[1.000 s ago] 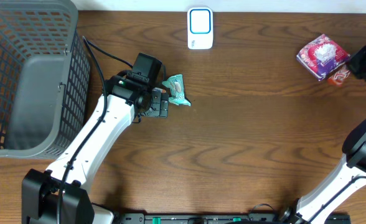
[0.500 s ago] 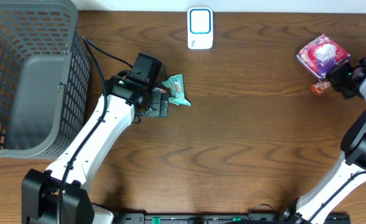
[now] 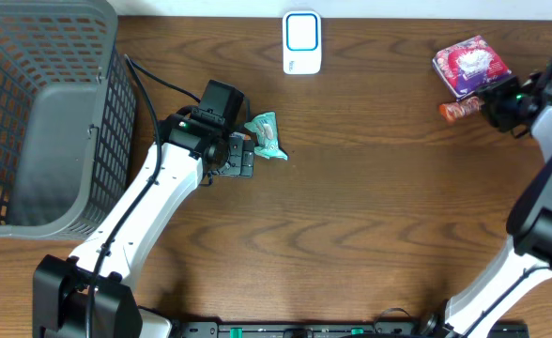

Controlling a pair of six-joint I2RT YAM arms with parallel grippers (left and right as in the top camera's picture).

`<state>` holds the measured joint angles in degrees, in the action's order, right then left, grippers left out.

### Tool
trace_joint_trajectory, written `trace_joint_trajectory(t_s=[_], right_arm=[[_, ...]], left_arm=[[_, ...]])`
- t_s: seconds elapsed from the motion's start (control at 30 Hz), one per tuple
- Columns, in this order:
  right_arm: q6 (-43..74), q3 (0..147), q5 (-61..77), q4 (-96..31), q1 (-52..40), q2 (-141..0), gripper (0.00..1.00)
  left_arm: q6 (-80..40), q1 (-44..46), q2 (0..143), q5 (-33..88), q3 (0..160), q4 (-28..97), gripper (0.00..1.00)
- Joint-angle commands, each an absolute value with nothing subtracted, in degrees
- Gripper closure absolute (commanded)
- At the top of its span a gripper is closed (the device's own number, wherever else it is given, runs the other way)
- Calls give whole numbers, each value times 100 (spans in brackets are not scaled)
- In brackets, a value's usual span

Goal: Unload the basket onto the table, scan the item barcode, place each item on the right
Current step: 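Carry the wrapper right and place it beside the purple package, then move the right gripper to the left gripper and grasp the green wipes pack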

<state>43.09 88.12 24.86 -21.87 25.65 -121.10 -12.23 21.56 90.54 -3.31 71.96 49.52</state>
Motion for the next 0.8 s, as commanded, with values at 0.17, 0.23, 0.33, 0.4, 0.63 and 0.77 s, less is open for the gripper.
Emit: trace_joint_trajectory(t_s=[0.17, 0.23, 0.33, 0.4, 0.63, 0.77], right_arm=[[3472, 8934, 2473, -2751, 2401, -10595, 1], [3142, 8934, 2952, -2751, 2235, -10495, 1], [2714, 8923, 3557, -2956, 1754, -10506, 1], [2497, 8910, 3544, -3146, 1376, -10551, 1], [1966, 8908, 3339, -3166, -410, -11041, 1], [2132, 8908, 3157, -2749, -1437, -11557, 1]], left_arm=[[-1278, 2167, 9054, -346, 7227, 4967, 2], [-1278, 2167, 9054, -344, 7227, 4965, 2], [-1280, 2167, 9054, -344, 7227, 4967, 2], [-1278, 2167, 9054, -344, 7227, 4967, 2], [-1280, 2167, 9054, -344, 7227, 4967, 2], [-1278, 2167, 9054, -346, 7227, 4967, 2]])
